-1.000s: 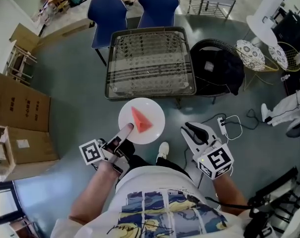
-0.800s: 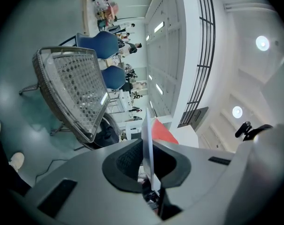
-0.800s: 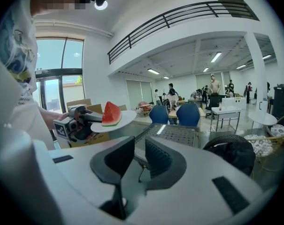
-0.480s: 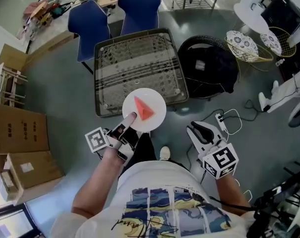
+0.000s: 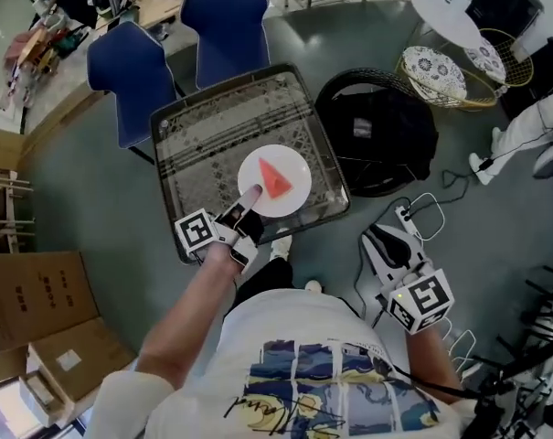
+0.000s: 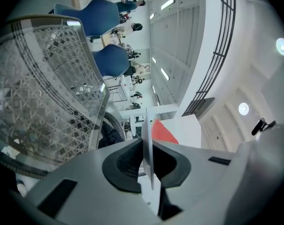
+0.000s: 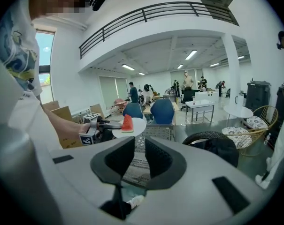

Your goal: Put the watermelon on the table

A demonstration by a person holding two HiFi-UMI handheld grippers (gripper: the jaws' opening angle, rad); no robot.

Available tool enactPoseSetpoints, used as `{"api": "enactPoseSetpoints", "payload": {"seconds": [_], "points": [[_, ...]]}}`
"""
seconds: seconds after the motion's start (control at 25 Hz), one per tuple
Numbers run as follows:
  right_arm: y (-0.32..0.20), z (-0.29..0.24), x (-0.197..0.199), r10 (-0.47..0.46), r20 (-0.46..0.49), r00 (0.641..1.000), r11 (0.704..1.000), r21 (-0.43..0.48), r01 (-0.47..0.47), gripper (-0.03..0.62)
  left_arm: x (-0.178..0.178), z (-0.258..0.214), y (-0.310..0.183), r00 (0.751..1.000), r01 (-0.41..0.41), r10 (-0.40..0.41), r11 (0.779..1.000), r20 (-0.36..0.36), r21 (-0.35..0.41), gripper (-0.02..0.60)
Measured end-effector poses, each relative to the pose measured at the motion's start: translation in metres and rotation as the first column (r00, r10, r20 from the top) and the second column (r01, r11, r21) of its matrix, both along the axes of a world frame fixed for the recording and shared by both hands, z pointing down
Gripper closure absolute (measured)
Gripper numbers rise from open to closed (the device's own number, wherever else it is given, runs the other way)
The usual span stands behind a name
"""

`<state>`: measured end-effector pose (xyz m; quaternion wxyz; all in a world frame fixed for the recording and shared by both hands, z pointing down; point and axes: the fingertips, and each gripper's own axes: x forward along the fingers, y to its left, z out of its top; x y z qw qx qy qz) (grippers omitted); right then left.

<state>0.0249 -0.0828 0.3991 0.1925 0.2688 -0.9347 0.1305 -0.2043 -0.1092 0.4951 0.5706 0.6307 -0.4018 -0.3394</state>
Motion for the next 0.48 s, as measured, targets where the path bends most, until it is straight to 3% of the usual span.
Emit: {"api": "enactPoseSetpoints", "payload": {"seconds": [0.24,0.48], "points": [[-0.027,0.003,-0.027,0.094,-0.036,0.995,0.994,-0.045,-0.096,0.519,-0.033,0.054,-0.080,0.998,-0.069,0.069,0.997,-0.008,-0.042,0.555],[-0.037,0.012,-0.014,0.215,-0.098,0.972,0.971,-0.087,-0.223,0.519,-0.047,0.111,-0.145,0.993,-0.114,0.117,0.989,0.033,-0.094,0.555]]}}
